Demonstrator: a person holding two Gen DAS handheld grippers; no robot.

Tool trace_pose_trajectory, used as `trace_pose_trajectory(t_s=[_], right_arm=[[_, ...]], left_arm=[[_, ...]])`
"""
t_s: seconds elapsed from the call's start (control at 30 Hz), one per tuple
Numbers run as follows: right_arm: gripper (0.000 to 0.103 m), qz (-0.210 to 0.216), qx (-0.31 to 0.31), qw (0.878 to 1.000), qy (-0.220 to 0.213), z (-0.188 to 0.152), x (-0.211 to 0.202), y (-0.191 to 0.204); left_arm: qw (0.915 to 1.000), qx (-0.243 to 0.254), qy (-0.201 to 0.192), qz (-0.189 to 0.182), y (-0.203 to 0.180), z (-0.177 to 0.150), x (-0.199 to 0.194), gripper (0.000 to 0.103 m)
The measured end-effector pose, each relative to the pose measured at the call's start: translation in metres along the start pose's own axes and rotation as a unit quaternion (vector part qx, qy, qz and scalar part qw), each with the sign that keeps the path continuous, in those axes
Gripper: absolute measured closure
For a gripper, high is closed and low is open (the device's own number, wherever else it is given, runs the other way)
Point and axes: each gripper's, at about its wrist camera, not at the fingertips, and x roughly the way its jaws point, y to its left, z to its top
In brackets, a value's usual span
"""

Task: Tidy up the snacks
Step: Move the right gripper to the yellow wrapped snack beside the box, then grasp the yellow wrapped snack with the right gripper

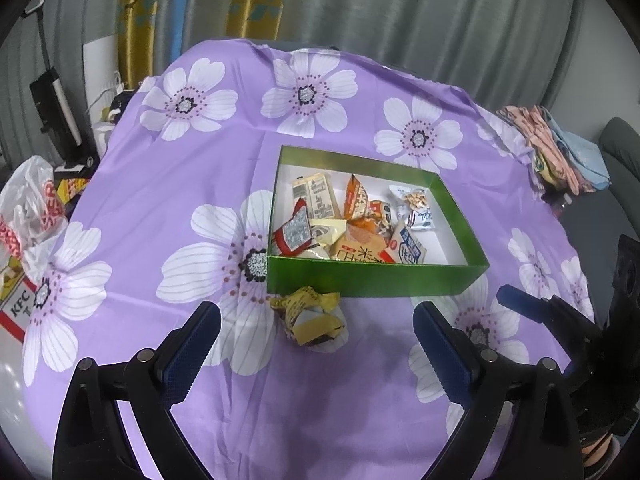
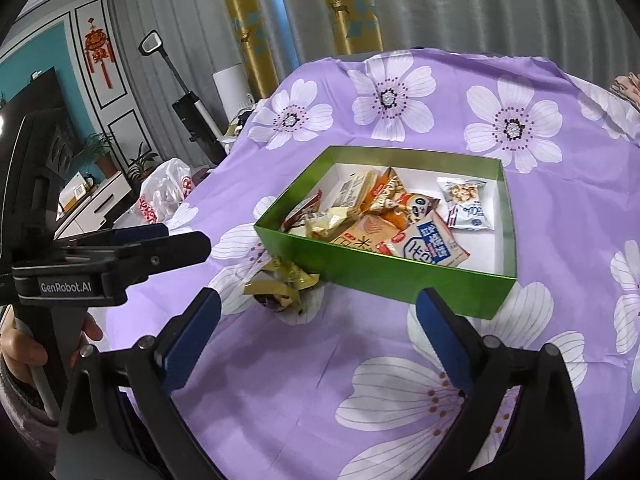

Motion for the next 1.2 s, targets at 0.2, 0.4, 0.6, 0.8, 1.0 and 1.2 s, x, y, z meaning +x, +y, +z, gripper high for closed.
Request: trace_pose_trajectory(t_s=[0.2,0.4,0.6,0.8,1.0,1.2], right_arm=[[0.004,0.004,-0.014,1.000,0.013,-0.004,0.007,0.012],[0.004,0.018,-0.019,0.999,0.040,-0.012,0.032,0.020],[0.009,0.046,-0.020,0.996,0.073,-0.022,0.075,0.027],[0.024,0.058,-0.014,0.993,0.100,-0.021,0.115,0.027],[0.048,0.077,-0.022,0.990,0.112,-0.014,0.137,0.030],[0.056,0.083,-0.043,0.989,0.113,-0.012,0.142,0.039]], left_arm=[[0.9999,-0.005,0.008,-0.004,0.005,-0.006,0.003,0.006],[0.9986,-0.032,0.039,-0.018,0.023,-0.016,0.026,0.006],[0.9952,-0.059,0.068,-0.036,0.041,-0.027,0.053,0.006],[0.9935,-0.063,0.077,-0.055,0.043,-0.024,0.072,0.007],[0.9924,-0.043,0.093,-0.068,0.032,-0.019,0.092,0.048],[0.9918,-0.041,0.099,-0.069,0.029,-0.019,0.098,0.058]])
